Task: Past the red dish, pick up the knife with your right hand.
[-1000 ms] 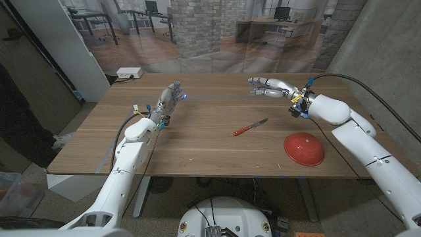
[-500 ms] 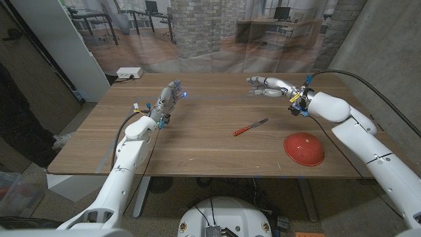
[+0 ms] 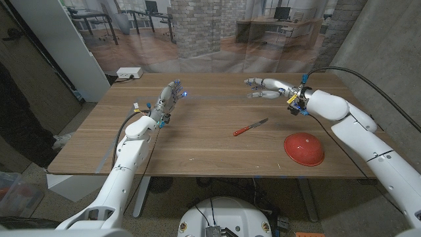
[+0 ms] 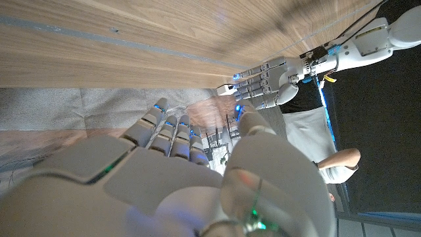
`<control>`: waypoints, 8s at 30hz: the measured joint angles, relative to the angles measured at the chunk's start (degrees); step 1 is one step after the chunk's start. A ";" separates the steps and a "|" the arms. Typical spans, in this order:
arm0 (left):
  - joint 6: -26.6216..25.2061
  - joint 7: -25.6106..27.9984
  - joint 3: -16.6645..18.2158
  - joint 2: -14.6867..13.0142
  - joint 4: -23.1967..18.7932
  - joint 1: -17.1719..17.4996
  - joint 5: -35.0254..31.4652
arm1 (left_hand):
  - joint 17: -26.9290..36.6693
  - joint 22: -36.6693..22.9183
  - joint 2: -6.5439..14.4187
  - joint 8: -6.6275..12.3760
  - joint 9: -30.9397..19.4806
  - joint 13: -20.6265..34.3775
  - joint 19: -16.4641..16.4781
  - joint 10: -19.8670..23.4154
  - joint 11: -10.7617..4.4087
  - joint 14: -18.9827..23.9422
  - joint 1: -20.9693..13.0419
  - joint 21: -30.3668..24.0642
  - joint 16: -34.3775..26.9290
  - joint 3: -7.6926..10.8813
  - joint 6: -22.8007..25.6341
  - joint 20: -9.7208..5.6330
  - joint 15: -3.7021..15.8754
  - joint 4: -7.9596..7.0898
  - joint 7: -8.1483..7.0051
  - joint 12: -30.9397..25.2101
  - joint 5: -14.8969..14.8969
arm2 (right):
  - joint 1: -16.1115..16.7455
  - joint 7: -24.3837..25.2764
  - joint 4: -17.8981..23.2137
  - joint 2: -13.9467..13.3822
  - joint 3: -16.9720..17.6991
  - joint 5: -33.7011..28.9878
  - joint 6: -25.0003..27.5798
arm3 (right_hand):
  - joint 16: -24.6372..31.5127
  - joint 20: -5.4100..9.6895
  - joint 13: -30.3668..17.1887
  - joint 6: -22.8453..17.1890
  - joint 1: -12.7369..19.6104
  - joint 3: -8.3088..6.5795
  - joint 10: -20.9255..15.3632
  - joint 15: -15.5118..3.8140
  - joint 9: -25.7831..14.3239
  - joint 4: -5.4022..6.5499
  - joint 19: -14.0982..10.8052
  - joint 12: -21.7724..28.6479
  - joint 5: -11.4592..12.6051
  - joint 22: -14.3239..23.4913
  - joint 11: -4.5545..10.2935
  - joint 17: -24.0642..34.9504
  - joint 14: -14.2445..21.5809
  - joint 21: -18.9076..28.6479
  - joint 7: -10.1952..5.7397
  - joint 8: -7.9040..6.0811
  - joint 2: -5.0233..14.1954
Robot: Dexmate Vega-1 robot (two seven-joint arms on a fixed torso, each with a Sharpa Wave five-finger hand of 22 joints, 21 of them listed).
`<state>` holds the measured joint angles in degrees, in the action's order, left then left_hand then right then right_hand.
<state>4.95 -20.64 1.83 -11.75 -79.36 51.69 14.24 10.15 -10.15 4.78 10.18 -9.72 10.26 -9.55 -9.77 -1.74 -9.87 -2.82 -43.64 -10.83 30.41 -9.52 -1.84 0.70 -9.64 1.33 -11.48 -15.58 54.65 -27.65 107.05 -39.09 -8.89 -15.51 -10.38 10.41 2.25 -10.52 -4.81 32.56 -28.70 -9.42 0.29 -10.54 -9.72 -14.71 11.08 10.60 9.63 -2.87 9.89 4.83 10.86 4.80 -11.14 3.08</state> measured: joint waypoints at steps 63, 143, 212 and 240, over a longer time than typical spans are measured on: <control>1.16 -0.47 0.59 -0.18 0.66 0.01 0.59 | 0.00 -0.13 0.14 0.00 0.00 0.00 0.00 0.00 0.00 0.00 0.14 0.65 0.00 -0.56 0.00 0.00 0.00 -0.08 0.00 0.00 0.00 | 1.68 -2.75 9.62 0.38 -2.30 -38.87 -2.45 | 0.00 0.19 0.00 -0.10 7.16 -0.40 -0.82 -1.96 0.02 -0.87 -2.23 0.00 0.89 0.00 2.06 -0.30 1.96 0.00 -2.16 -0.40 -2.33; -0.16 -1.51 0.47 -0.37 1.43 -0.82 -0.07 | 0.00 -0.11 0.14 0.00 0.01 0.00 0.00 0.00 0.00 0.00 0.14 1.76 0.00 -1.03 0.00 0.00 0.00 -0.08 0.00 0.00 0.00 | 2.26 -7.42 8.65 3.46 -4.30 -46.78 -8.63 | 0.66 0.20 -0.27 -4.93 15.30 1.04 -5.05 -2.57 -0.25 0.09 -6.96 0.45 3.39 0.00 5.22 -0.14 6.88 0.45 -4.50 -2.01 -6.38; 0.51 -2.25 1.29 -0.07 4.38 -2.22 -0.08 | 0.00 -0.10 -0.02 0.00 0.01 0.00 0.00 0.00 0.00 0.00 0.76 2.77 0.00 -2.07 -0.21 0.00 0.00 0.00 -0.21 0.00 0.00 | -1.95 -10.55 2.88 6.52 -10.43 -51.88 -10.62 | 1.06 0.31 -0.55 -13.34 18.08 6.18 -13.52 -2.45 -0.24 1.28 -10.94 1.34 6.38 0.00 9.00 -0.15 14.13 0.55 -8.20 -3.29 -5.42; 0.92 -2.81 1.63 -0.09 6.64 -3.58 -0.30 | 0.00 -0.10 -0.02 0.00 0.01 0.00 0.00 0.00 0.00 0.00 0.76 2.98 0.00 -2.06 -0.21 0.00 0.00 0.00 -0.21 0.00 0.00 | -3.55 -9.79 -0.02 8.04 -12.26 -52.50 -11.22 | 1.05 0.40 -0.54 -14.44 20.57 7.77 -15.16 -2.75 -0.24 0.97 -13.71 1.33 7.29 0.13 8.60 -0.16 17.11 1.23 -7.88 -3.28 -5.34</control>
<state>5.86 -23.45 3.47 -11.83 -72.72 48.11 13.94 10.15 -10.25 4.77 10.18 -9.72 10.26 -9.55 -9.77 -1.74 -9.87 -2.06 -40.66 -10.83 28.35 -9.72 -1.84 0.70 -9.64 1.12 -11.48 -15.58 51.10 -37.44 107.03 -31.04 -21.15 -68.01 -21.59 11.47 2.65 -11.06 -19.25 53.13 -20.94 -24.58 -2.46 -10.78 -8.75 -28.42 12.41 17.88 9.75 5.73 9.73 21.93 12.09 -3.07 -14.42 -2.25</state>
